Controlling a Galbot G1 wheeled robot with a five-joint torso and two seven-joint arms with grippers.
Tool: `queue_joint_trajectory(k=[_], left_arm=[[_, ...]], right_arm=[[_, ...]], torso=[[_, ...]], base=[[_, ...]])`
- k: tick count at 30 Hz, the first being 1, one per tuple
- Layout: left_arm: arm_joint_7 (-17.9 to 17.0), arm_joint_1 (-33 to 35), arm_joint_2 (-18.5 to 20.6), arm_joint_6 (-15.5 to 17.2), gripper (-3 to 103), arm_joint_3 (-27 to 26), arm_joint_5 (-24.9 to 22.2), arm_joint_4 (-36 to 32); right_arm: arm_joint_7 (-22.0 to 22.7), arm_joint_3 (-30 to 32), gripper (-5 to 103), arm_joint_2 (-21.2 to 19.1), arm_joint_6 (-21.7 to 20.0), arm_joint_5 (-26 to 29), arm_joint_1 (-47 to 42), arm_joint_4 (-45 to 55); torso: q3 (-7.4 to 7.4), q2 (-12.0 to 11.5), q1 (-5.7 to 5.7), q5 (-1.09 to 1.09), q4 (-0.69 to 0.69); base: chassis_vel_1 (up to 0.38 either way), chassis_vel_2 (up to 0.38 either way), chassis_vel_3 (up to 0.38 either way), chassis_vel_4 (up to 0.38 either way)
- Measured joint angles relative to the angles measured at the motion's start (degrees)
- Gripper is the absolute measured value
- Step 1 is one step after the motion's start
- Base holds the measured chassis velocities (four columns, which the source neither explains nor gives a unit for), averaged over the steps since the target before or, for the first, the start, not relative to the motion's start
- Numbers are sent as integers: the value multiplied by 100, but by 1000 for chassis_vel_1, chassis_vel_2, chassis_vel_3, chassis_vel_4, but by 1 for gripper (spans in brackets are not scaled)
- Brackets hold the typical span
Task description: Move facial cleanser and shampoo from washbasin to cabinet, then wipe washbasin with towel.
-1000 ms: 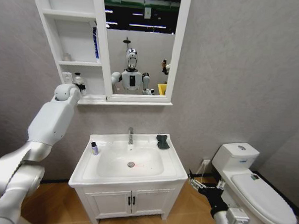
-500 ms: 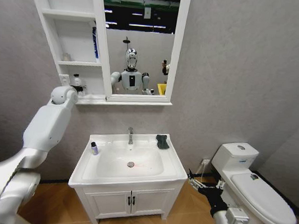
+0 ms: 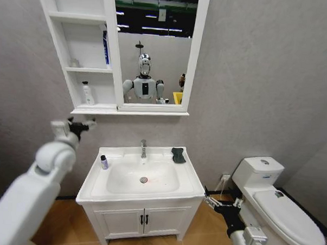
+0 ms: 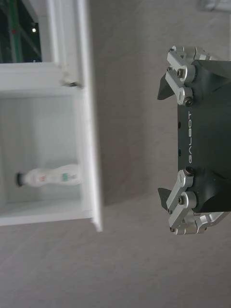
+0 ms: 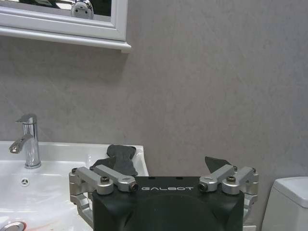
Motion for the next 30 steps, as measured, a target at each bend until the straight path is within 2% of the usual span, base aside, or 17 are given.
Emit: queue_joint_trajectory(k=[1, 3, 4, 6, 7, 10, 11, 14, 21, 26, 30], left_arm=[[0, 0, 0, 0, 100, 0, 0, 0], [152, 480, -514, -163, 100, 47, 536, 390], [152, 480, -514, -163, 100, 47, 536, 390], [326, 620, -821, -282, 100, 78, 927, 909], [326, 620, -821, -282, 100, 78, 927, 909], [472, 503, -1215, -550, 100, 152, 1267, 1808], [472, 503, -1215, -550, 100, 152, 1267, 1808], [529, 98, -1594, -766, 100, 162, 1495, 2503], [366, -457, -1899, -946, 100, 133, 1659, 3296], [160, -992, -1985, -1326, 100, 96, 1735, 4182], [121, -1230, -1990, -1539, 100, 84, 1690, 4524]], right_arm=[[0, 0, 100, 0, 0, 0, 0, 0], [-4, 12, 100, 12, 9, -6, -6, -13], [-4, 12, 100, 12, 9, -6, -6, -13], [-13, 13, 100, 30, 26, -9, -15, -21], [-13, 13, 100, 30, 26, -9, -15, -21], [-20, 1, 100, 63, 82, -17, -10, -73], [-20, 1, 100, 63, 82, -17, -10, -73], [-26, -7, 100, 76, 101, -20, -9, -96], [-29, 45, 100, 106, 179, -20, -54, -164], [-73, 33, 100, 166, 307, -64, -91, -286], [-87, 37, 100, 186, 366, -77, -128, -346]], torso=[[0, 0, 0, 0, 0], [0, 0, 0, 4, 2], [0, 0, 0, 4, 2], [0, 0, 0, 4, 2], [0, 0, 0, 4, 2], [0, 0, 0, 4, 4], [0, 0, 0, 4, 4], [0, 0, 1, 4, 1], [1, -1, 2, 3, 1], [1, -1, 2, 2, 3], [1, -1, 2, 2, 2]], base=[[0, 0, 0, 0], [0, 0, 0, 0], [0, 0, 0, 0], [0, 0, 0, 0], [0, 0, 0, 0], [0, 0, 0, 0], [0, 0, 0, 0], [0, 0, 0, 0], [0, 0, 0, 0], [0, 0, 0, 0], [0, 0, 0, 0]])
